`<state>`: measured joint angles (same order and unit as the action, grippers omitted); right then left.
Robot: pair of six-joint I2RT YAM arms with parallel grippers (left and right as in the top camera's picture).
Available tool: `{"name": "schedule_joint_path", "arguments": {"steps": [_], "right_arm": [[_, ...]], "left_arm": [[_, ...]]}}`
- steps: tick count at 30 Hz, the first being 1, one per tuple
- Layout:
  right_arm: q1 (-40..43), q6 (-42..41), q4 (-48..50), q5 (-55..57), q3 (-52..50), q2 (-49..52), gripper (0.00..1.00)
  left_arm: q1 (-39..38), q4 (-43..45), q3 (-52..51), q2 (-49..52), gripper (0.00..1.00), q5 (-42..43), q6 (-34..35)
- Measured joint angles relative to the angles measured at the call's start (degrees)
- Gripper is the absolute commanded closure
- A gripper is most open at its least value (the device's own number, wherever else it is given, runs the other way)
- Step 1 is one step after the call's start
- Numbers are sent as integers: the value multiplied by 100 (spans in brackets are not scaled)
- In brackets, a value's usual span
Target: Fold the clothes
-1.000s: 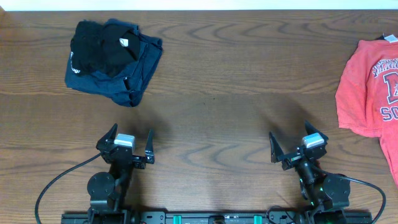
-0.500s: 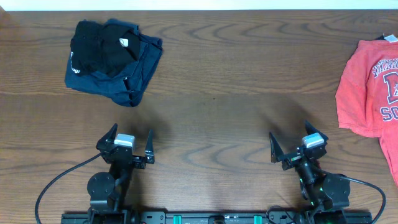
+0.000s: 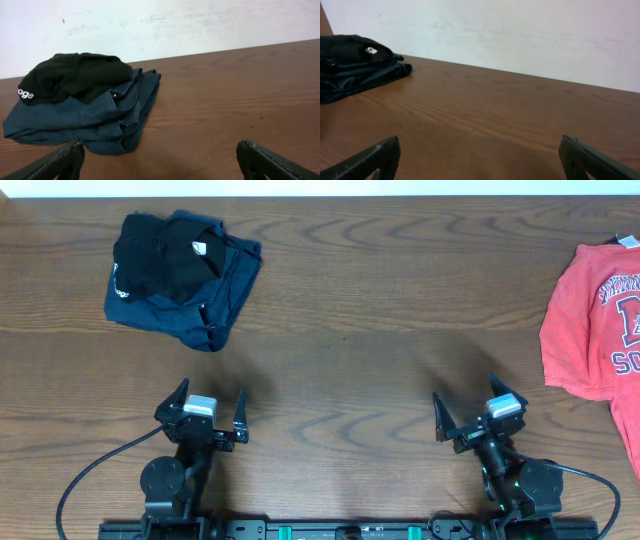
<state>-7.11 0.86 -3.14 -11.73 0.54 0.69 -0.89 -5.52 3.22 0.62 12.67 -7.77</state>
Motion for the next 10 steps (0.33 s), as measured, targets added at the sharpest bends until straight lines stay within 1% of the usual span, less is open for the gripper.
{"name": "schedule_joint_path", "arguments": {"steps": [10], "right_arm": [[0, 0, 0, 0, 0, 0, 1]], "left_arm": [[0, 0, 0, 0, 2, 0, -2]]}}
